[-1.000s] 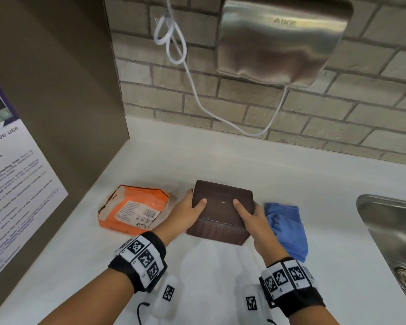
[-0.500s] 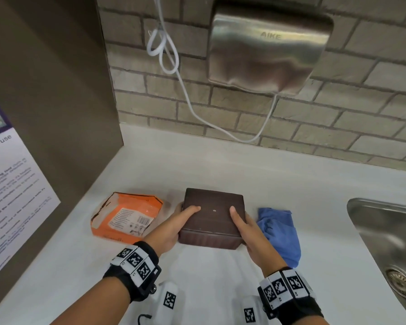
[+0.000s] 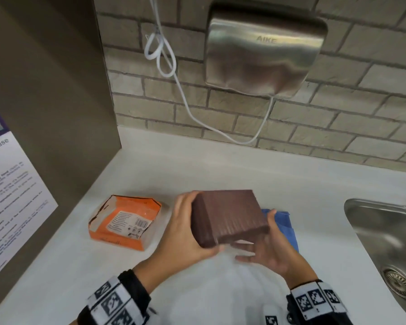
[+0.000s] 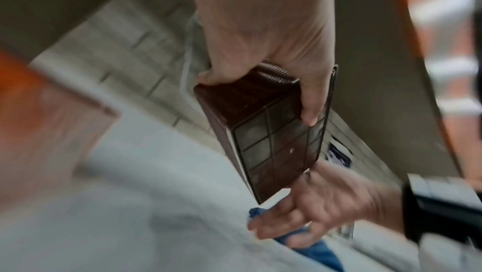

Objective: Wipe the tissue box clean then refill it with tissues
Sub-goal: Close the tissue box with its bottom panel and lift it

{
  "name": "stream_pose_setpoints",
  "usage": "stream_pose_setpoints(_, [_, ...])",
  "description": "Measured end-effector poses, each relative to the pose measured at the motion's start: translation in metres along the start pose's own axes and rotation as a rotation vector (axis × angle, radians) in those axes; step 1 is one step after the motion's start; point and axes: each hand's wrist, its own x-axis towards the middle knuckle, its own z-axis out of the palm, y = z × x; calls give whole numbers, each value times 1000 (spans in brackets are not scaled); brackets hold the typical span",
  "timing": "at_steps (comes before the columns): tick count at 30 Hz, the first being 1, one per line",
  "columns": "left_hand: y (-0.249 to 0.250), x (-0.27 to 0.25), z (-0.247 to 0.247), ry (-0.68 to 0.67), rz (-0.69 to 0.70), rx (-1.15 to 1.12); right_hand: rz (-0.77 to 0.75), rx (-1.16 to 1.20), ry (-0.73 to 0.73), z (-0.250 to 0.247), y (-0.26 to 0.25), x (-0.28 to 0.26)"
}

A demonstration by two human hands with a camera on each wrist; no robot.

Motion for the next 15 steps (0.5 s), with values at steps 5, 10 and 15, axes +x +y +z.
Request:
stream_pose_setpoints(5, [0,-15,-9,-138,624,389,22,134,-151,-6,-20,-16])
stream_pose_setpoints(10, [-17,-19,-19,-245,472,497,-15,83,-104,-10,-22,-12])
stream_pose_setpoints(15, [-8,-16,-30,-521,-176,-23,-200,144,-20,-1,-12,-13])
